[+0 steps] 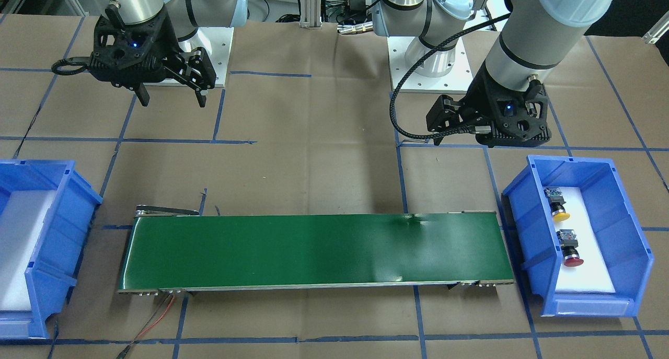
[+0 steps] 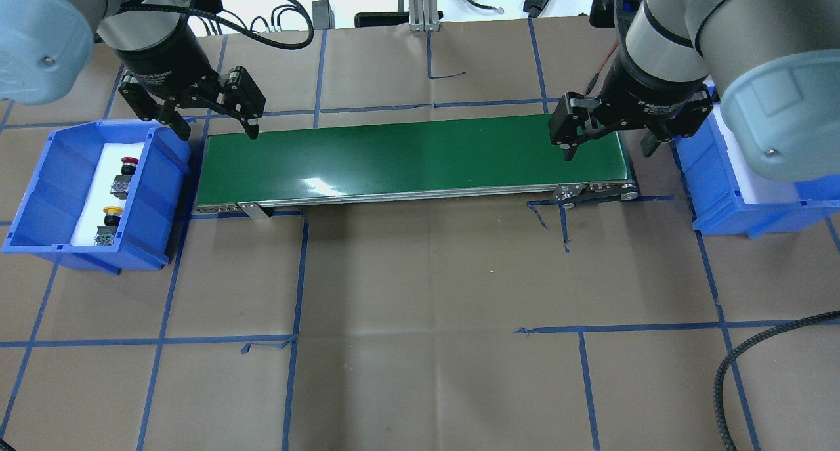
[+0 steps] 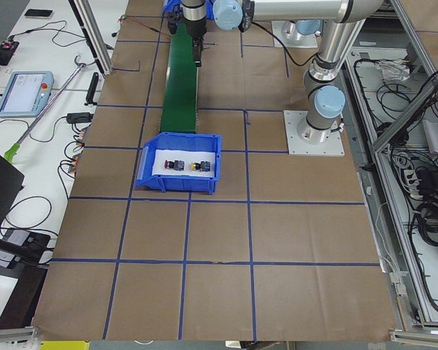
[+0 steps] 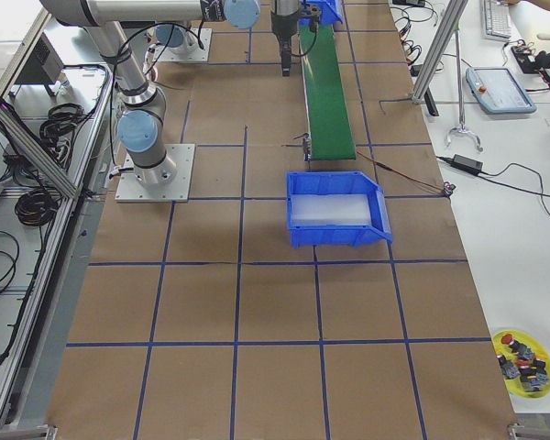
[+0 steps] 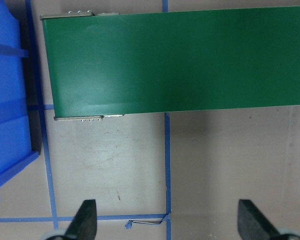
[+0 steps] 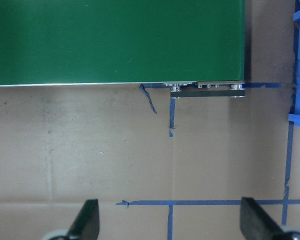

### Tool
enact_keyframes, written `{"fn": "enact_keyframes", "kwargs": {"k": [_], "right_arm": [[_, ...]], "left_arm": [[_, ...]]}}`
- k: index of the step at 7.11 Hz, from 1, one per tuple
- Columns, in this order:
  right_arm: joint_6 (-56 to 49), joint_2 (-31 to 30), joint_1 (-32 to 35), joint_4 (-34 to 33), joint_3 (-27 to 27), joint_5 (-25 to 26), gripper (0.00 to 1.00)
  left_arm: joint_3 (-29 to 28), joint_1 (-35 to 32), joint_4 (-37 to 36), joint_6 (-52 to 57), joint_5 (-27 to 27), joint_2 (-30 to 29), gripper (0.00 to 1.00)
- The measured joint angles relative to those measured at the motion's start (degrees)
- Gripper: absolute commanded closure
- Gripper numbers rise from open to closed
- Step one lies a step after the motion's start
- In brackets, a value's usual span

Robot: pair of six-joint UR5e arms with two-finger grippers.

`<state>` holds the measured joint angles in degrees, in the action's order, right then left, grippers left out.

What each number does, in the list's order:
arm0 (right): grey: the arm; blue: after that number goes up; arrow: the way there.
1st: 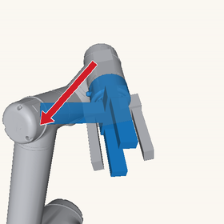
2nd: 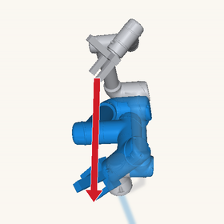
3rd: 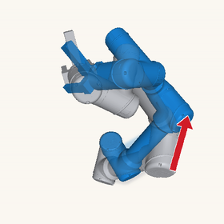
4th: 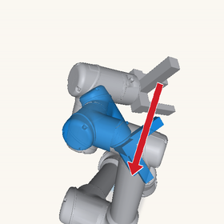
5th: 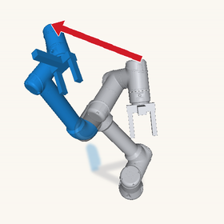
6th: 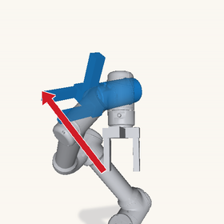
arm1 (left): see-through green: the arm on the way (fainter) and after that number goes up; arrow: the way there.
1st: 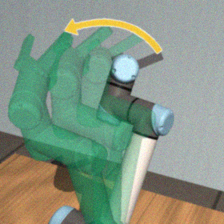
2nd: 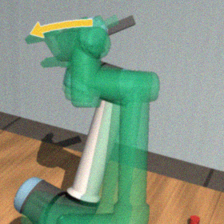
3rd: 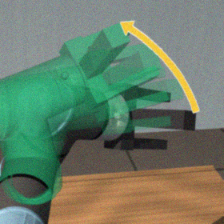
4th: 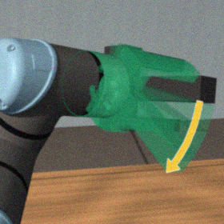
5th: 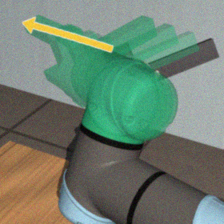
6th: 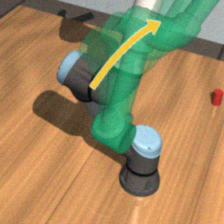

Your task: Transport two buttons from left to right

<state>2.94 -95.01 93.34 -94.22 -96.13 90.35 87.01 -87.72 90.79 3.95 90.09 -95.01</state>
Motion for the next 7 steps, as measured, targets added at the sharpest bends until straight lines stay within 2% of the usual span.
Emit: {"fn": "enact_keyframes", "kwargs": {"k": [7], "right_arm": [[0.1, 0.1, 0.0, -0.1, 0.1, -0.1, 0.00]], "left_arm": [[1.9, 0.5, -0.1, 0.6, -0.1, 1.5, 0.00]]}}
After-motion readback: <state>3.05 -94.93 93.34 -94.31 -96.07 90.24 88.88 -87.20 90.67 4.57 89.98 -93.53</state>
